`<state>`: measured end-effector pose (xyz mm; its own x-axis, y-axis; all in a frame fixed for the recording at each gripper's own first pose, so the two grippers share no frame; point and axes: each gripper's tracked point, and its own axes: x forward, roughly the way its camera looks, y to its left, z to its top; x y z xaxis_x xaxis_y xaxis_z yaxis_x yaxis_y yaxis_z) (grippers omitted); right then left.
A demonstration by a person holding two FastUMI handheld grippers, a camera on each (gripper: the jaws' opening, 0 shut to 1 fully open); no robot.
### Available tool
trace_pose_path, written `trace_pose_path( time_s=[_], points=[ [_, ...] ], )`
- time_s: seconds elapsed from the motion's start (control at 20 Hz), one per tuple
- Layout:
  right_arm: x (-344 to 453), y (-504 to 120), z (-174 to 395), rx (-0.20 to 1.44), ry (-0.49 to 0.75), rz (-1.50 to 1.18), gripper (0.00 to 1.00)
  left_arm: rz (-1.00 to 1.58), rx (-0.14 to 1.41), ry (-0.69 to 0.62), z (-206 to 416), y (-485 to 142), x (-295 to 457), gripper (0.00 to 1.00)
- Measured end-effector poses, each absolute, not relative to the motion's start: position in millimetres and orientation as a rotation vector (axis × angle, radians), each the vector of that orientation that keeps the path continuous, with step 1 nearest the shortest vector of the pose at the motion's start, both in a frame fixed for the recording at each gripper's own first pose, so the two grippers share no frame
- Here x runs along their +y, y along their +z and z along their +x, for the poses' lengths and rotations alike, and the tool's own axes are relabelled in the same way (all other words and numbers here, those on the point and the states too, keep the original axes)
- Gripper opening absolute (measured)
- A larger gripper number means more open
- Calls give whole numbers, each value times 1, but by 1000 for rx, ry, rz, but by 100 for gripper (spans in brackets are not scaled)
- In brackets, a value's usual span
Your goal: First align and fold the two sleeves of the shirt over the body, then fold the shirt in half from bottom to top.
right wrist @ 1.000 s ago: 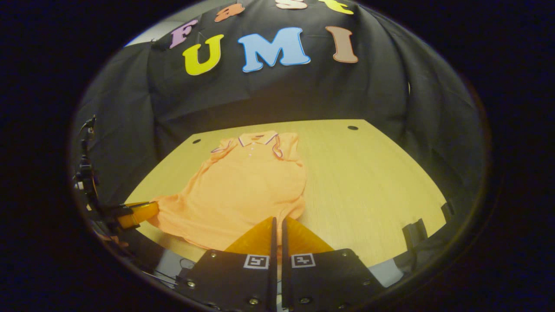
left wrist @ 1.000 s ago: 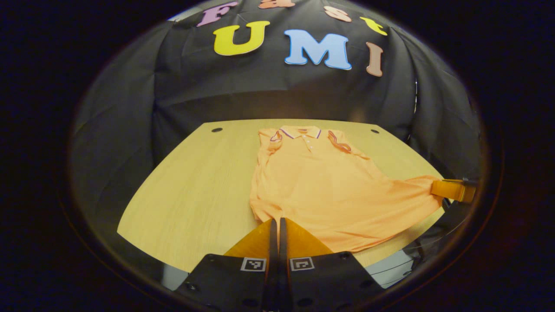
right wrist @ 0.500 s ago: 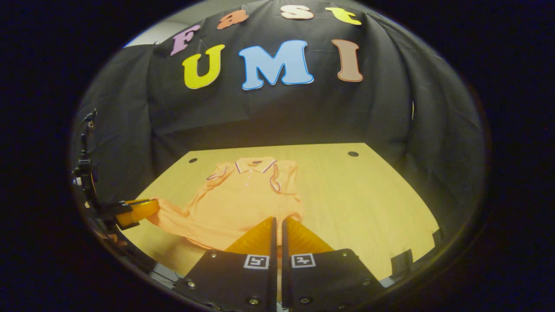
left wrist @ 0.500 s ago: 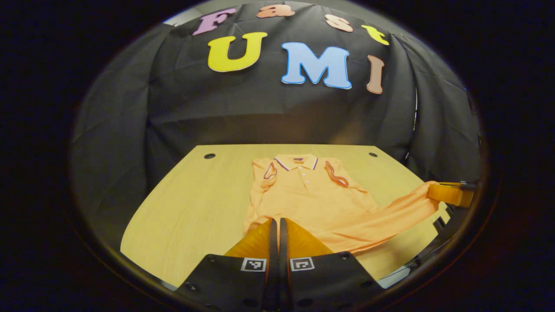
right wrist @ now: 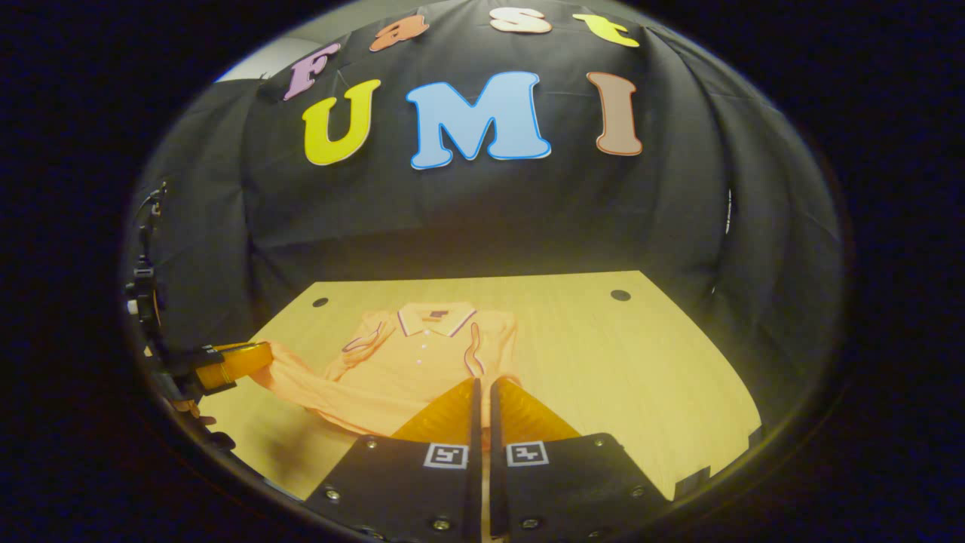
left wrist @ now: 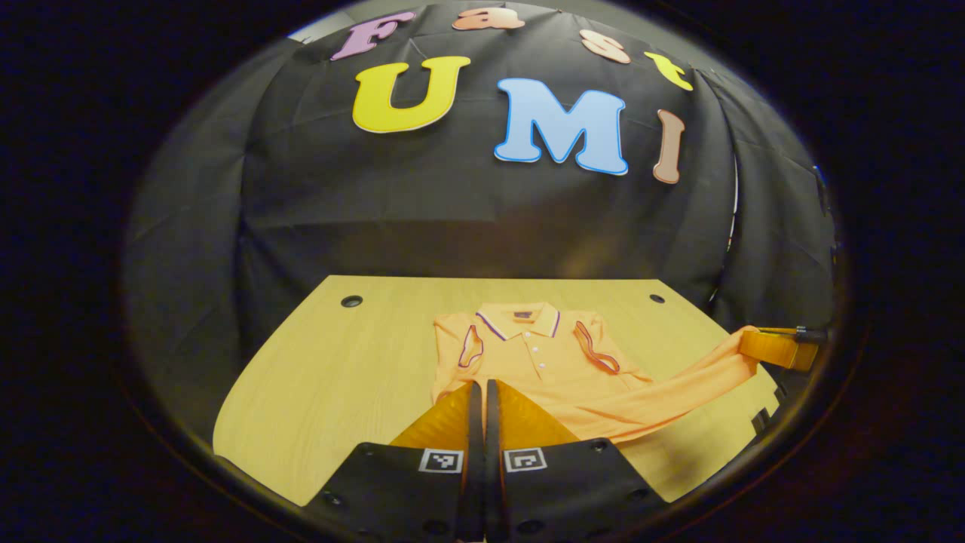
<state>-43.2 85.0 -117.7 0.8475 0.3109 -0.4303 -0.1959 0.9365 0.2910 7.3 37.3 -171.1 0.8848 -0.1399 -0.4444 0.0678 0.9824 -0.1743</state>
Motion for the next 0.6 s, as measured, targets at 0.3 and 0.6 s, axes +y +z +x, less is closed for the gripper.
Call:
trace_pose_path(
  time_s=[0.3,0.6],
  points=[
    [93,-122,6,518,221,236,4,-142,467,-151,73,-175,40,6],
    [94,-127,59,542,135,227,4,-155,463,-212,139,-182,37,7]
  ],
)
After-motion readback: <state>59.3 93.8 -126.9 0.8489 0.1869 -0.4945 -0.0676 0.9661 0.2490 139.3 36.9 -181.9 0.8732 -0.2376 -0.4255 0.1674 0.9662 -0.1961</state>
